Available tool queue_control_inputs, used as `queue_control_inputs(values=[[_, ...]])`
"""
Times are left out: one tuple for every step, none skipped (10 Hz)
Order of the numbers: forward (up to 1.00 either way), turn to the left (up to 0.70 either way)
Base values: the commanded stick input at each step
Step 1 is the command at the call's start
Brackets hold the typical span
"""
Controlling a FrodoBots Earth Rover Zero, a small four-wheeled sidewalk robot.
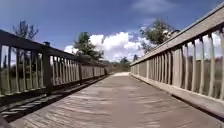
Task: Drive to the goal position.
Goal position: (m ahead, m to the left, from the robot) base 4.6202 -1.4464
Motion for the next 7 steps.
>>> queue_control_inputs(values=[[0.50,0.00],[0.50,0.00],[0.50,0.00],[0.50,0.00],[0.50,0.00],[0.50,0.00],[0.50,0.00]])
